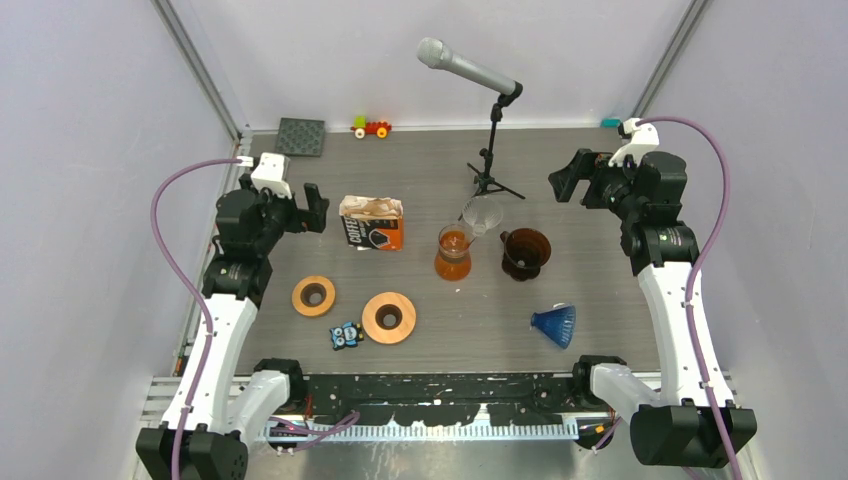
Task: Place the coffee filter in the dripper
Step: Move the coffee server to the center of the board.
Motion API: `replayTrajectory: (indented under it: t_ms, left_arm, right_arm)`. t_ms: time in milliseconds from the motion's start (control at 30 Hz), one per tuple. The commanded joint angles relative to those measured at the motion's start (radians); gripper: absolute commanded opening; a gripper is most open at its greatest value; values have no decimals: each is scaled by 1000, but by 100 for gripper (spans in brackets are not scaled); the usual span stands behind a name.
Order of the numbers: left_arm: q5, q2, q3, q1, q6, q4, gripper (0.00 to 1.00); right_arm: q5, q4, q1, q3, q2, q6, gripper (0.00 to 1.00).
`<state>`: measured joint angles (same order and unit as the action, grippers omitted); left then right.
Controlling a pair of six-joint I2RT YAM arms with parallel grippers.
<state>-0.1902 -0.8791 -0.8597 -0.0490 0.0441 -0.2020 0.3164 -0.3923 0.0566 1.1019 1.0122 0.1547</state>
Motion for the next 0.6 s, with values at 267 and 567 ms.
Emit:
replayTrajectory:
  t_ms: [267,567]
  left_arm:
    - [-2,-8,-15,17,-27,-15,100]
    - [-145,-14,-84,20,-116,-138,100]
  right_arm:
    - [39,42,6,1,-18,-31,100]
    - [255,-87,-3,40,10,-210,99]
